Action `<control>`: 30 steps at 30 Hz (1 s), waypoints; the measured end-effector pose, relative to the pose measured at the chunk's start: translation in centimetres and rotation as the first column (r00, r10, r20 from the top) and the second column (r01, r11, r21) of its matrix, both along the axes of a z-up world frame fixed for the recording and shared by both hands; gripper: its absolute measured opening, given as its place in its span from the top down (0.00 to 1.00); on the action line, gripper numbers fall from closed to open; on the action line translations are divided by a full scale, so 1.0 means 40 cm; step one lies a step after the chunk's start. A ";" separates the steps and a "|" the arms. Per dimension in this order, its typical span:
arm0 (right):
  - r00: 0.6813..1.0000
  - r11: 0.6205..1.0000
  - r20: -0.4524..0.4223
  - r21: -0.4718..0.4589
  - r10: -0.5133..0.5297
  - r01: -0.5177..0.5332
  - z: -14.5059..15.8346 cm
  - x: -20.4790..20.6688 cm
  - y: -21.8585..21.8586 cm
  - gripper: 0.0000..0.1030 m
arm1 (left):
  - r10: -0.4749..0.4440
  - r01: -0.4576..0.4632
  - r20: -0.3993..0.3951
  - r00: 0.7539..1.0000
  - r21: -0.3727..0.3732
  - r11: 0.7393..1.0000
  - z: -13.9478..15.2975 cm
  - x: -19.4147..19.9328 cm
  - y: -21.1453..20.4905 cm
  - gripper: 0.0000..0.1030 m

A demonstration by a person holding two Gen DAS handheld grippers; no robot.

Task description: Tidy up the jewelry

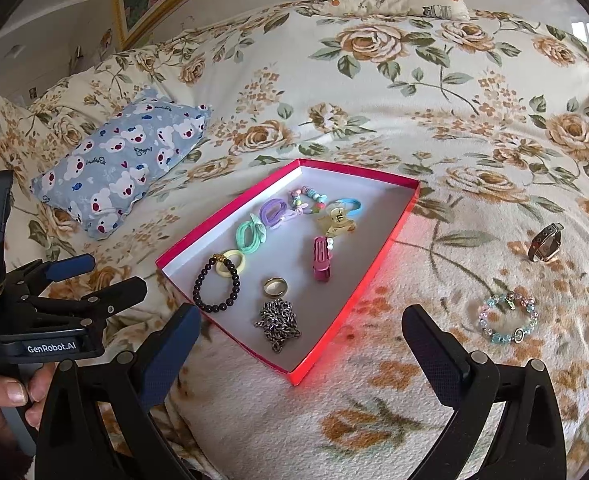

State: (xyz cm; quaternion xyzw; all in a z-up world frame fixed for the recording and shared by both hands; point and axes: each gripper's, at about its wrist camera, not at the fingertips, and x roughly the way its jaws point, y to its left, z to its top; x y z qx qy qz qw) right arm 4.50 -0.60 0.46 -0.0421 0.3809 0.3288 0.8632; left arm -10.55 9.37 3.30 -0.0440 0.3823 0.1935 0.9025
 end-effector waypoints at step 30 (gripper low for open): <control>1.000 1.000 0.008 0.016 0.012 -0.012 0.023 -0.009 0.007 0.01 | -0.017 0.017 -0.005 1.000 0.001 1.000 0.000 0.004 -0.007 0.01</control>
